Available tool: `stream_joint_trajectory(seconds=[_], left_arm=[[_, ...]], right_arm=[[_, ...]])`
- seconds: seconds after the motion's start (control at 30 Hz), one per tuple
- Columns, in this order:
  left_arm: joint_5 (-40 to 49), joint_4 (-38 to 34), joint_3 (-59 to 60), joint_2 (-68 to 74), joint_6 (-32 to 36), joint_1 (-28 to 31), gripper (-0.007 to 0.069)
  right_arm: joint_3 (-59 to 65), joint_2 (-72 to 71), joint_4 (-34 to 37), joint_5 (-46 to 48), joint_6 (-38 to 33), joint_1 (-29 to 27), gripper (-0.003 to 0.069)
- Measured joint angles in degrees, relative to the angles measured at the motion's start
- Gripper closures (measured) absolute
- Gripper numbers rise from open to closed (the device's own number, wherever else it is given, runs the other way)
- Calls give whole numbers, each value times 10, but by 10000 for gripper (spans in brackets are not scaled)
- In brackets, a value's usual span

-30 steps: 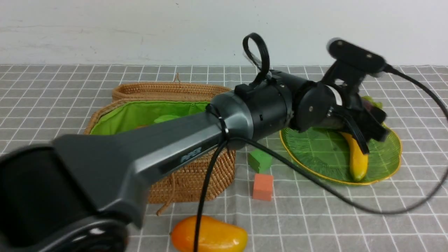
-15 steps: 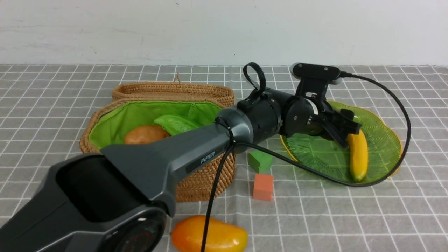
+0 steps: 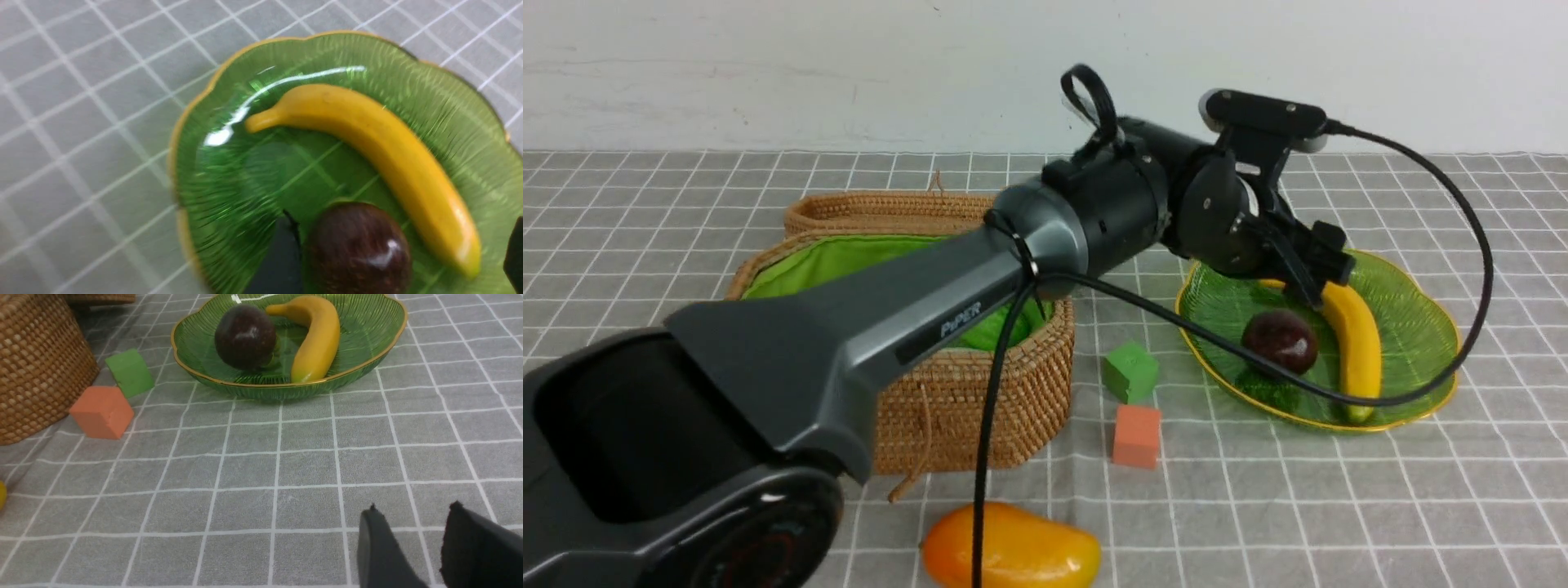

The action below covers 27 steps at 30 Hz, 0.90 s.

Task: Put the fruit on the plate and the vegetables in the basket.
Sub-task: Grab a mangosteen with your left arm and put it on the plate on the right, then grab the mango with your left arm and place it on the right plate

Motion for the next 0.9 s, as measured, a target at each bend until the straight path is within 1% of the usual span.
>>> stream_joint_trajectory(seconds=[0.1,0.17,0.2,0.27,0.3,0.33,0.4,0.43,0.5,0.57,0.6,0.63,0.73,0.8,0.9], left_arm=[[57,32,0,-29,0,0,-12],[140,79,0,-75,8,0,13],[181,105,0,-97,23,1,24],[233,130,11,-134,49,7,34],[233,132,13,-134,52,7,34],[273,135,40,-167,78,19,37],[310,128,86,-195,108,31,39],[310,127,91,-195,111,31,39],[345,102,164,-231,157,41,39],[353,73,242,-262,205,40,39],[352,71,257,-264,216,39,39],[337,59,310,-282,254,37,39],[285,48,397,-295,320,34,39],[258,48,440,-295,352,34,39],[219,48,484,-295,369,34,39]], right_arm=[[0,0,0,0,0,0,419],[0,0,0,0,0,0,419],[0,0,0,0,0,0,419],[0,0,-1,0,0,0,419],[0,0,-1,0,0,0,419],[0,0,0,0,0,0,419],[0,0,0,0,0,0,419],[0,0,0,0,0,0,419],[0,0,0,0,0,0,419],[0,0,-1,0,0,0,419],[0,0,-1,0,0,0,419],[0,0,-1,0,0,0,419],[0,0,-1,0,0,0,419],[0,0,-1,0,0,0,419],[0,0,-1,0,0,0,419]])
